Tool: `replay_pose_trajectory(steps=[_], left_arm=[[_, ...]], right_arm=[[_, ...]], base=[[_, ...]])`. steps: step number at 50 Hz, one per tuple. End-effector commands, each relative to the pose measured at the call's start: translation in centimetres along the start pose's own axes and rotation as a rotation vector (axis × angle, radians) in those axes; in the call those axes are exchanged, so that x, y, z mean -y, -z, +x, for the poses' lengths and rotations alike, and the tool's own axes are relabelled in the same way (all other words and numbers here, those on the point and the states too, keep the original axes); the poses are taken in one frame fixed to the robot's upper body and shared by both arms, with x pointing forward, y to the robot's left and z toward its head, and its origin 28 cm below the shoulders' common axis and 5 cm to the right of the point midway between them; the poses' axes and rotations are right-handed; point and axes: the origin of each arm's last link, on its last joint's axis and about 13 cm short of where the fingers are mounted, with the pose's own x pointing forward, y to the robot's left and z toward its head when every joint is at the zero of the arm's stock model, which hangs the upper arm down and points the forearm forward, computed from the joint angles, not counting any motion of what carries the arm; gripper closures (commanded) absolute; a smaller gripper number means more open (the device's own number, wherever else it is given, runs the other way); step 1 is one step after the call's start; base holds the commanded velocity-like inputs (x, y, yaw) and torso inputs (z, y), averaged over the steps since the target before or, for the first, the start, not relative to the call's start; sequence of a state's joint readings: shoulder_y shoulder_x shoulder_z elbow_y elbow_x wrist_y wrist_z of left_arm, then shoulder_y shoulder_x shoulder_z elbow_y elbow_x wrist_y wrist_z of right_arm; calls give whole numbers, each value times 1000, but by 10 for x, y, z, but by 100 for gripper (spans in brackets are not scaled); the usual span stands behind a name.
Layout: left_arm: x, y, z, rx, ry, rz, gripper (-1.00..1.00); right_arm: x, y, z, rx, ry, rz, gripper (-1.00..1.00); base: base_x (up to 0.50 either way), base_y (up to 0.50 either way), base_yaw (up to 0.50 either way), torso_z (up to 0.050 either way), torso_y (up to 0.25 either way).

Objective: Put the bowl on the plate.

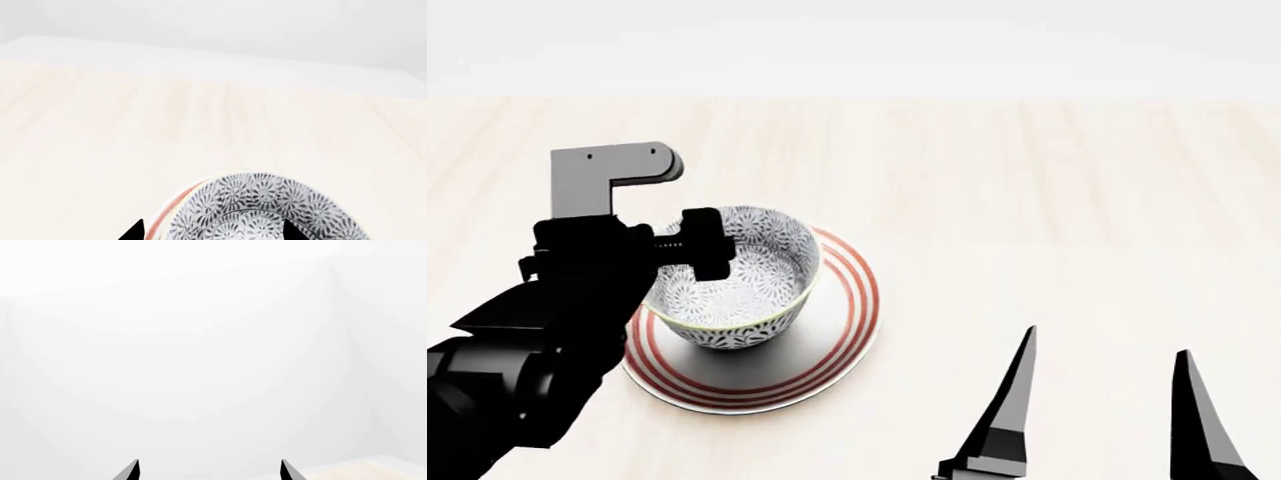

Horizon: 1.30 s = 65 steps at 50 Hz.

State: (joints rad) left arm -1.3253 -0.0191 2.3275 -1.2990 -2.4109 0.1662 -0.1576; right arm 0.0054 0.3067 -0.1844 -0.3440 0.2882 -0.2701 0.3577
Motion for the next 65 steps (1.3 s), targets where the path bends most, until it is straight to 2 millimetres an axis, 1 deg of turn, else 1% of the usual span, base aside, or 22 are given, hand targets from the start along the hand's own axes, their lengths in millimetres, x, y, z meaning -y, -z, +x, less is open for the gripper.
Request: replay_pose_trajectory(steps=[1,9,14,17,18,20,28,31,32,36,37,39,42,44,45,49,53,54,56,58,63,65], left_arm=[[10,-25,2,158,69,27,-100],[9,-38,3,244,64,57,-100],[2,-51,3,301,45,71,-100],[-9,-59,3,349,20,74,-100],[-17,-62,3,372,5,80,-100],[-26,-62,3,386,-18,82,-100],[-80,-45,0,419,-144,91,-100],[-91,-39,-2,430,-183,91,-100],[-98,-36,-5,453,-207,95,-100],[-108,-26,-27,506,-273,97,-100],[-109,-25,-29,519,-270,108,-100],[-120,-19,-44,512,-439,-27,-100],[-114,-6,-68,533,-545,-2,-100],[-107,2,-84,599,-483,60,-100],[-105,11,-96,621,-518,48,-100],[-96,41,-126,758,-375,180,-100],[-96,68,-149,777,-378,154,-100],[-99,86,-161,796,-367,203,-100],[-97,83,-163,886,-400,180,-100],[-96,84,-167,1009,-410,212,-100],[-94,77,-184,1223,-444,233,-100],[-94,77,-186,1249,-462,225,-100]], right_arm=[[-1,0,-1,6,-11,-8,-100],[-2,1,-1,1,-15,-5,-100],[-2,1,-1,-1,-20,-3,-100],[-3,1,-1,-2,-21,-1,-100],[-3,1,-1,-2,-21,-1,-100],[-3,0,-1,-1,-21,-3,-100],[-7,-1,-1,5,-32,-8,-100],[-7,-2,-1,8,-34,-8,-100],[-8,-3,0,11,-34,-7,-100],[-7,-4,0,15,-34,-8,-100],[-7,-4,0,16,-33,-9,-100],[-8,-4,0,15,-34,-9,-100],[-8,-5,-1,13,-37,-11,-100],[-8,-4,-1,12,-38,-9,-100],[-9,-4,-2,11,-39,-9,-100],[-9,-3,-2,11,-40,-9,-100],[-9,-4,-1,14,-37,-10,-100],[-8,-5,-1,18,-35,-11,-100],[-8,-6,0,22,-31,-11,-100],[-8,-6,-1,29,-31,-14,-100],[-8,-9,1,37,-29,-12,-100],[-7,-9,1,39,-26,-10,-100]], base=[[0,0,0,0,0],[0,0,0,0,0],[0,0,0,0,0],[0,0,0,0,0],[0,0,0,0,0],[0,0,0,0,0],[0,0,0,0,0],[0,0,0,0,0],[0,0,0,0,0],[0,0,0,0,0],[0,0,0,0,0],[0,0,0,0,0],[0,0,0,0,0],[0,0,0,0,0],[0,0,0,0,0],[0,0,0,0,0],[0,0,0,0,0],[0,0,0,0,0],[0,0,0,0,0],[0,0,0,0,0],[0,0,0,0,0],[0,0,0,0,0]])
